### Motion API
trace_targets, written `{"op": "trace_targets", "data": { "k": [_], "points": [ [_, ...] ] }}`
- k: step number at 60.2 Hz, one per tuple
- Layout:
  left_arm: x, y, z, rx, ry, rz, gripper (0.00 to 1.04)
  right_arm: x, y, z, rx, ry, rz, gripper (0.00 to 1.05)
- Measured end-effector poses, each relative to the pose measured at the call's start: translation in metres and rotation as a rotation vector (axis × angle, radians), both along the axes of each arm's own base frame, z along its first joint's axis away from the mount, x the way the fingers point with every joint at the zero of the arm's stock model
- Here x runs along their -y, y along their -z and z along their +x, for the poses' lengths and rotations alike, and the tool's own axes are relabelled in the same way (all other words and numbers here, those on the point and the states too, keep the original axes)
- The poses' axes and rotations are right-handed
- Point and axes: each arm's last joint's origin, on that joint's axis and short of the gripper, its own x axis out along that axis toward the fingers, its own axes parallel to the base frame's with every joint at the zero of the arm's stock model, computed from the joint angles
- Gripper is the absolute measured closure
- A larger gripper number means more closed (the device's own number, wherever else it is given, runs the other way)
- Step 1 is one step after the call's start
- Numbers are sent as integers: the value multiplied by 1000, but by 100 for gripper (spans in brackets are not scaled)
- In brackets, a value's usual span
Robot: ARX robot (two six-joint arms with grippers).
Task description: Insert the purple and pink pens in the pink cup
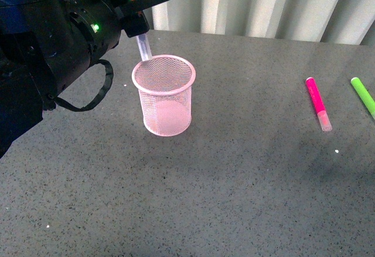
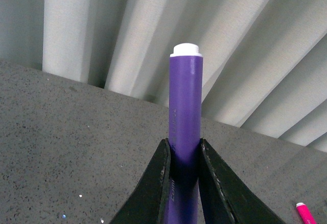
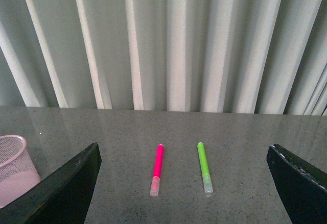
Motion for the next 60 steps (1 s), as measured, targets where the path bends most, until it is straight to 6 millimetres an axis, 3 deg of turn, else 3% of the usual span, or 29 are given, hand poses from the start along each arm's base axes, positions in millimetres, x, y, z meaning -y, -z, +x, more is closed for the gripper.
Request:
{"op": "trace_targets", "data": {
  "k": [35, 49, 60],
  "points": [
    [13, 15, -9, -71, 46, 0, 92, 0, 0, 0, 0, 0, 0, 7],
    [14, 15, -10, -104, 85, -13, 49, 0, 0, 0, 0, 0, 0, 7],
    [9, -6, -16, -81, 105, -30, 15, 0, 0, 0, 0, 0, 0, 7]
  ]
}}
